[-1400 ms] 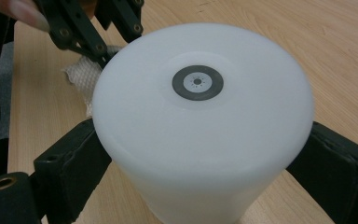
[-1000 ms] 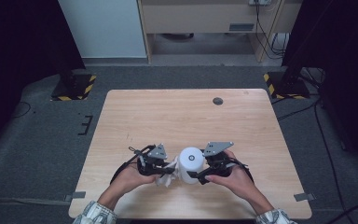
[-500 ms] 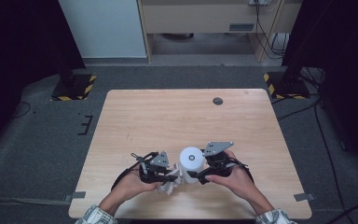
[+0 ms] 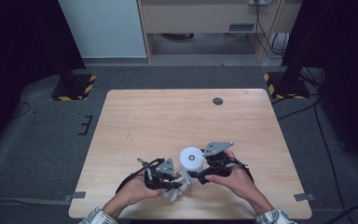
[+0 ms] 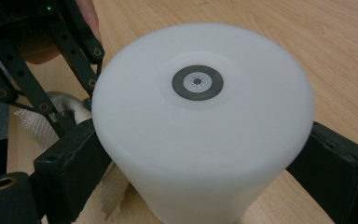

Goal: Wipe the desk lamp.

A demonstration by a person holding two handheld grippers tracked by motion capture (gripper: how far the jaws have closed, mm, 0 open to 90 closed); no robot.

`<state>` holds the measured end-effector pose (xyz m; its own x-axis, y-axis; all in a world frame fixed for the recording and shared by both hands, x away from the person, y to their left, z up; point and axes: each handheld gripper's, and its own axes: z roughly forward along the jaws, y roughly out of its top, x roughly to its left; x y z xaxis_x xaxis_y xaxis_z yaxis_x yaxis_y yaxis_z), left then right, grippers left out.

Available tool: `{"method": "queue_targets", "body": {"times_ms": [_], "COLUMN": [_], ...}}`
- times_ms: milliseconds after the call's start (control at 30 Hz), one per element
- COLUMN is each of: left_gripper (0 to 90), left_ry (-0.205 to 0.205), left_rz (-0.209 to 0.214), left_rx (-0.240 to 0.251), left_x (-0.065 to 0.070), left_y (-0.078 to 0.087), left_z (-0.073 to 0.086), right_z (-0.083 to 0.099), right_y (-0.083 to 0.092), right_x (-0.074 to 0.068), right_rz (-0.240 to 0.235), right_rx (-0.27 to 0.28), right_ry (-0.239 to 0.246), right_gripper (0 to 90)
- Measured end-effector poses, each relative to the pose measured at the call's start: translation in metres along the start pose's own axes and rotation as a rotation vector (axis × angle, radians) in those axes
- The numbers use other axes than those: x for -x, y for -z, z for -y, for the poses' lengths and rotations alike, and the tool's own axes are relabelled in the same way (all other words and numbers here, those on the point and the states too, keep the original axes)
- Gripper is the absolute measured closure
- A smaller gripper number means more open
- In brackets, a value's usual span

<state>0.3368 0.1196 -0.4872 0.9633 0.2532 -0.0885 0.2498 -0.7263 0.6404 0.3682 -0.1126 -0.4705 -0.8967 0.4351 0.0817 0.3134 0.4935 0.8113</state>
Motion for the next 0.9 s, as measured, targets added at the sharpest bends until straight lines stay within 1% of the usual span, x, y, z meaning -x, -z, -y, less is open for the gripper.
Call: {"method": "queue_targets", "body": {"times_ms": [67, 200, 300, 333, 400, 467, 533, 633, 733, 833, 900], "left_gripper": [77.1, 77.1, 77.1, 77.1, 77.1, 77.1, 77.1, 77.1, 77.0, 77.1, 77.0], "left_ry": [-0.005, -0.012, -0.008, -0.01, -0.007, -0.005, -0.008, -0.015, -0.014, -0.007, -0.005], "left_rz": [0.002, 0.001, 0.003, 0.004, 0.008, 0.011, 0.014, 0.018, 0.015, 0.019, 0.023], "left_rx": [0.007, 0.036, 0.031, 0.018, 0.008, 0.01, 0.026, 0.064, 0.058, 0.023, 0.015], "left_x": [0.002, 0.005, 0.005, 0.005, 0.004, 0.004, 0.005, 0.008, 0.007, 0.005, 0.004], "left_y": [0.001, 0.005, 0.0, -0.002, -0.005, -0.005, -0.001, 0.006, 0.003, -0.006, -0.009], "left_z": [-0.003, -0.007, -0.006, -0.005, -0.003, -0.003, -0.005, -0.01, -0.008, -0.004, -0.003], "right_z": [0.0, 0.0, 0.0, 0.0, 0.0, 0.0, 0.0, 0.0, 0.0, 0.0, 0.0], "right_y": [0.0, 0.0, 0.0, 0.0, 0.0, 0.0, 0.0, 0.0, 0.0, 0.0, 0.0], "right_x": [0.0, 0.0, 0.0, 0.0, 0.0, 0.0, 0.0, 0.0, 0.0, 0.0, 0.0], "right_rz": [0.0, -0.001, -0.001, -0.001, 0.0, 0.001, 0.0, 0.0, -0.002, 0.0, 0.0], "right_rx": [0.0, 0.0, -0.002, -0.002, -0.002, -0.002, -0.001, -0.001, -0.002, 0.0, 0.0], "right_ry": [0.0, 0.0, 0.0, 0.0, 0.0, 0.0, 0.002, 0.0, 0.0, 0.001, 0.001], "right_gripper": [9.2, 9.2, 9.2, 9.2, 9.1, 9.2, 9.1, 9.1, 9.1, 9.1, 9.1]}}
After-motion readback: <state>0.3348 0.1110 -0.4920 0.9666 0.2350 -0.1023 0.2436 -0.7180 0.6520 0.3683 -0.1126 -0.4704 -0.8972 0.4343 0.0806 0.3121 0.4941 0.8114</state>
